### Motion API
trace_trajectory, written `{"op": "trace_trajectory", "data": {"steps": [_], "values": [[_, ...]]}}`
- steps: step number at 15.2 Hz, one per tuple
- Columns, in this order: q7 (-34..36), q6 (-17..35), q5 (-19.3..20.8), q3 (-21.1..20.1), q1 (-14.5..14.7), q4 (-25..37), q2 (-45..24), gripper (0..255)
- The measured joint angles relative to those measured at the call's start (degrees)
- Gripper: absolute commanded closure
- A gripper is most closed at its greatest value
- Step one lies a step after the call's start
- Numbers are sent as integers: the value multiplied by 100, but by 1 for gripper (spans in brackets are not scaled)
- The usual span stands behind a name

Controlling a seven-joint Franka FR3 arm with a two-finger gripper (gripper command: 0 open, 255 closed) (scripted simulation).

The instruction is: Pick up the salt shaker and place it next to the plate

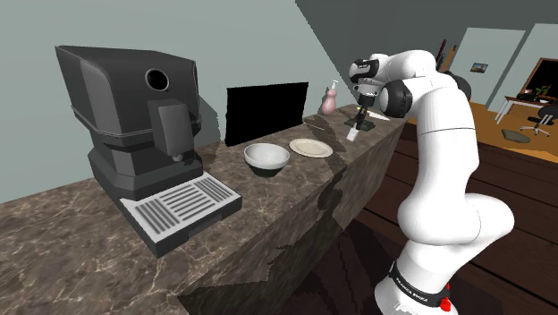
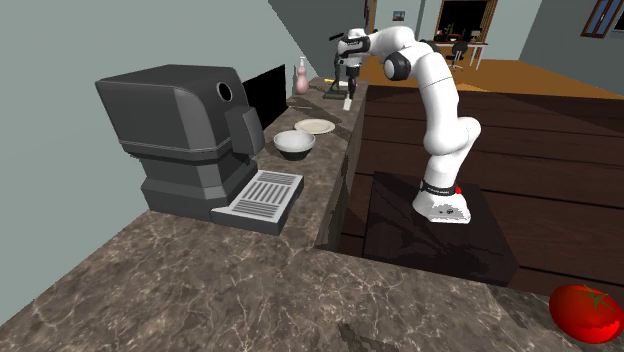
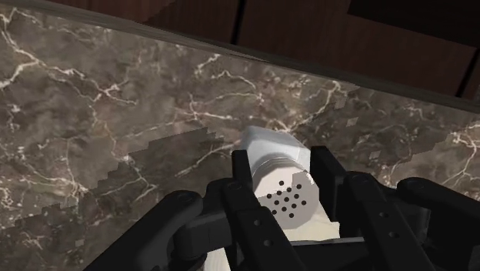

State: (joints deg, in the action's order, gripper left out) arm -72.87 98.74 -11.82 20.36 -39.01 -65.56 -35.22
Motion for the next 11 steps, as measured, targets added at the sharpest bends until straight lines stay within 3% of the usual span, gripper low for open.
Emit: {"op": "trace_trajectory", "data": {"steps": [11], "values": [[-68, 795, -42, -26, 73, -748, -63, 255]]}}
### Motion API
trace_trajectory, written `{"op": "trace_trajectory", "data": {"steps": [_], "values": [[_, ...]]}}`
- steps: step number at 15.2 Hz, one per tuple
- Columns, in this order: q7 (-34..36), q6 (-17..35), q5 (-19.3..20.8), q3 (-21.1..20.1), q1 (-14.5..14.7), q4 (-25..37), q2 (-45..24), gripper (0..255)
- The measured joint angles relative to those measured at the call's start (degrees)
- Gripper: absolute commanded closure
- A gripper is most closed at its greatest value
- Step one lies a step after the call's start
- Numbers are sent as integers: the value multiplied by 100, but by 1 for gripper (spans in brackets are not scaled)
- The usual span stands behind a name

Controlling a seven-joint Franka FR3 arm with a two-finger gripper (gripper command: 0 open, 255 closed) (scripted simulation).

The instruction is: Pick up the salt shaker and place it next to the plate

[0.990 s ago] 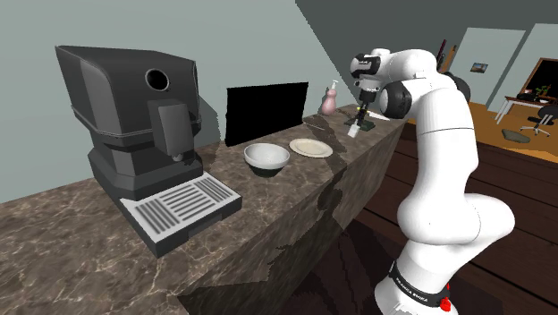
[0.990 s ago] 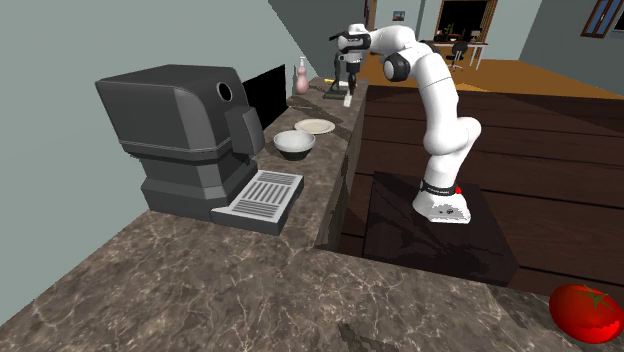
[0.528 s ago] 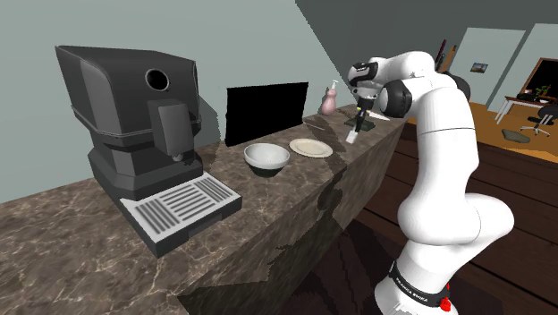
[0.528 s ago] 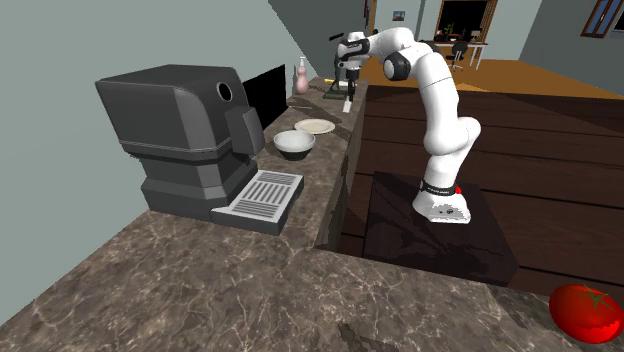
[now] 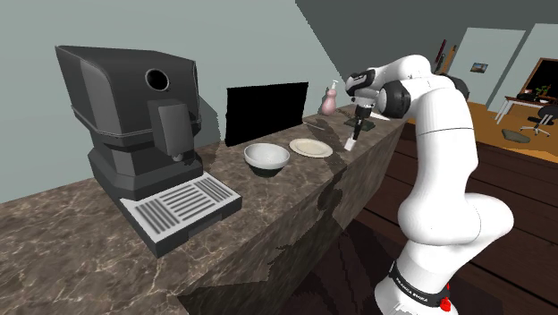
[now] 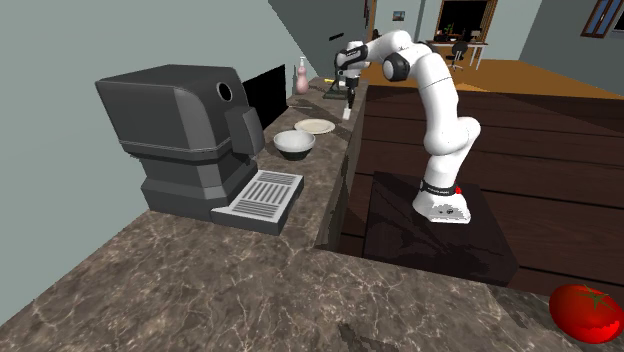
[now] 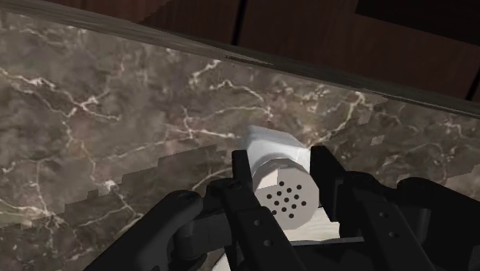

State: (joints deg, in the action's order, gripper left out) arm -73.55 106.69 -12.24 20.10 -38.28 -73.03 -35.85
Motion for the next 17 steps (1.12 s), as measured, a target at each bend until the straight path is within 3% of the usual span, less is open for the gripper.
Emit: {"op": "trace_trajectory", "data": {"steps": [10, 11, 17], "values": [[-22, 308, -30, -19, 21, -245, -66, 255], [-22, 308, -30, -20, 21, -245, -66, 0], [-22, 309, -30, -19, 22, -246, -66, 0]]}}
